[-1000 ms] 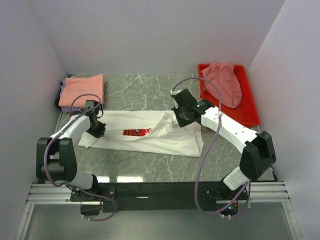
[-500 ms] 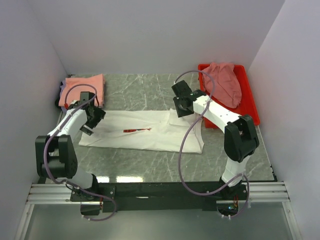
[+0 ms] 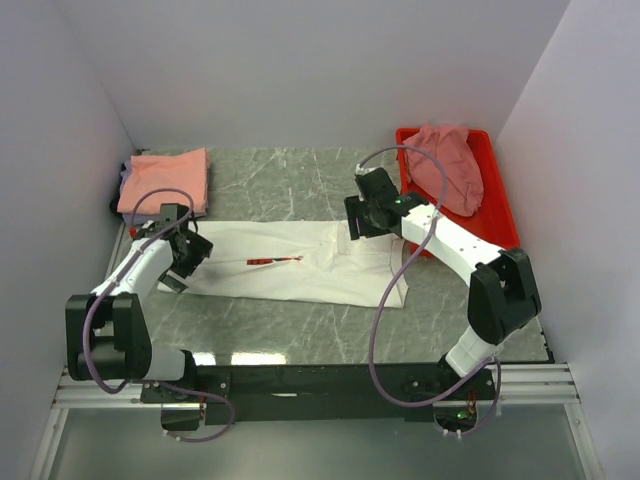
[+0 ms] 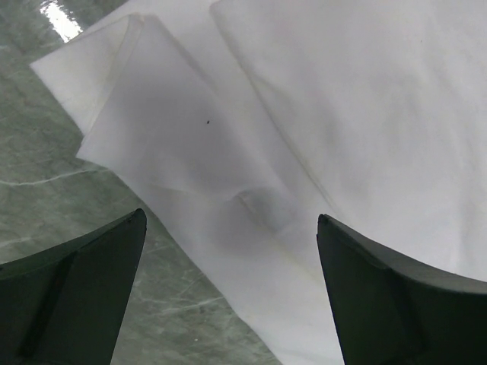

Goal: Fold and stack the t-shirts
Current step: Fold the tshirt

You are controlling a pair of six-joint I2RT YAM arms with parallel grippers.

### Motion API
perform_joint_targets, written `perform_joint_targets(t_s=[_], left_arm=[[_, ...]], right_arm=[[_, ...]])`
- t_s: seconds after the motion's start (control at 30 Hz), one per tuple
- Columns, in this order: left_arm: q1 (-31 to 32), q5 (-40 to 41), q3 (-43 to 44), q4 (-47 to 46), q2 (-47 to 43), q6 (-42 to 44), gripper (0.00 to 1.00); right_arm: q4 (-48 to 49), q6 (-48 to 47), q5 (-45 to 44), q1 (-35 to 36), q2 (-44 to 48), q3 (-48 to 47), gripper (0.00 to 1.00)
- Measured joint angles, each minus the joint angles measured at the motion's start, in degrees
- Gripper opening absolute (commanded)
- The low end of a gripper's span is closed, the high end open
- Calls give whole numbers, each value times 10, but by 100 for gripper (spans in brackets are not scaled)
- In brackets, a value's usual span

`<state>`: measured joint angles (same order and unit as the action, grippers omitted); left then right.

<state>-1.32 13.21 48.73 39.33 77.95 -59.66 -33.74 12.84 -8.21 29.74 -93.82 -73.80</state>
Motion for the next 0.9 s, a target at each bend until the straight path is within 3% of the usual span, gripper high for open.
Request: perform_joint_targets(t_s=[0.33, 0.9], left_arm=[[0, 1, 1, -44, 48, -19, 98], [-1, 21, 4, -89, 92, -26, 97]], right_arm=[[39, -5, 47, 0, 1, 37, 70], [52, -17, 52, 0, 0, 40, 70]])
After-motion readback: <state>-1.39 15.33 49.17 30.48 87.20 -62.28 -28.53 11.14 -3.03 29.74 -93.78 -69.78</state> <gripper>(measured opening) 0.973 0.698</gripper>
